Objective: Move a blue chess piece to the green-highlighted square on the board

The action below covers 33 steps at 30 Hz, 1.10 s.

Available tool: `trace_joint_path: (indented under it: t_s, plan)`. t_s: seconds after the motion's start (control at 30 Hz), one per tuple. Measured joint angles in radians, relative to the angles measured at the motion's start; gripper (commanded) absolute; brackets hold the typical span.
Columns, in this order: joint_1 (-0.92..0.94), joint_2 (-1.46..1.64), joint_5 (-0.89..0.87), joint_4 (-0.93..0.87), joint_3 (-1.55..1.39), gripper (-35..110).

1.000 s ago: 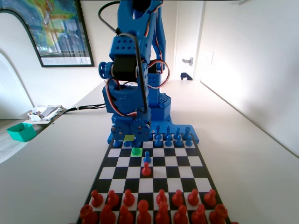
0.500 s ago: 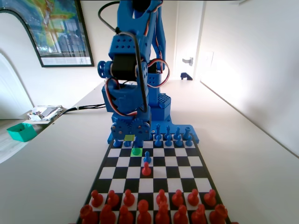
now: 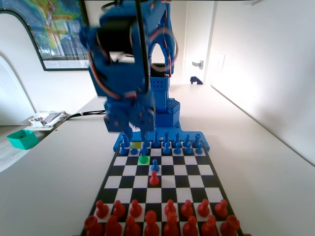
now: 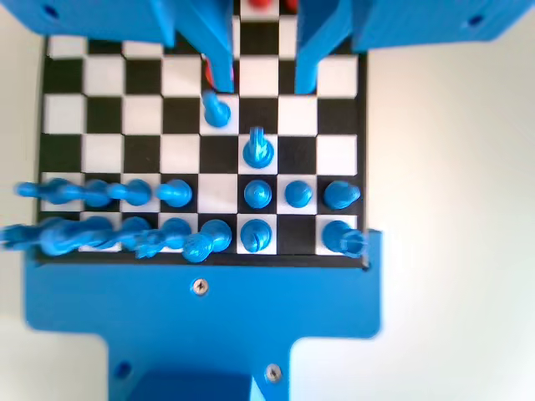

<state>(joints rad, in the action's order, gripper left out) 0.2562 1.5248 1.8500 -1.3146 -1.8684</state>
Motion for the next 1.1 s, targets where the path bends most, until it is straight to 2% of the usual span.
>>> trace_joint_path:
  t_s: [0.17,0.47,0.8,1.1]
  plan:
    - [-0.009,0.14,0.04,-0.123,0.026,1]
    - [-0.064,0.43,0.044,-0.233,0.026,1]
    - [-0.184,0.739,-0.005,-0.416,0.054,1]
    - [-0.245,1.126,-0.055,-0.426,-0.127,1]
